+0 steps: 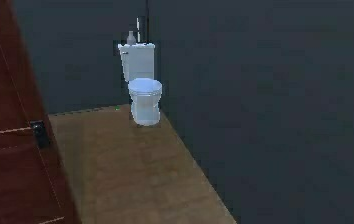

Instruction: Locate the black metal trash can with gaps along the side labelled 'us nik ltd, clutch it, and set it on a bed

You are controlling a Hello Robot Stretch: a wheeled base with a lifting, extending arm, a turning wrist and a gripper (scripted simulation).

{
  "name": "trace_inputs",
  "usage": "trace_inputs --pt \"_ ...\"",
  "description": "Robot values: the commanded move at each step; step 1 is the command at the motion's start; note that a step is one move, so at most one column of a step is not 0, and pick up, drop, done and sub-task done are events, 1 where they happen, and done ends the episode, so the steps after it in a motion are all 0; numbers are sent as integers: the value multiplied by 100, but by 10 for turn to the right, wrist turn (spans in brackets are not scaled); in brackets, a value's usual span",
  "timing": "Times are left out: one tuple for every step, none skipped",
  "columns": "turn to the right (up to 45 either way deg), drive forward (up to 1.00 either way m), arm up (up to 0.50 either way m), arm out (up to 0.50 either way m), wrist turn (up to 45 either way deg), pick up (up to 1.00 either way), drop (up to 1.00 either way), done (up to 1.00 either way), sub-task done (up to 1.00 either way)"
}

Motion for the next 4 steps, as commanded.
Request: trace_inputs --pt "-360 0 0 0 0 0 0 0 0" --pt "0 0 8 0 0 0 0 0 0" --pt "0 0 0 38 0 0 0 0 0" --pt "0 0 0 0 450 0 0 0 0"
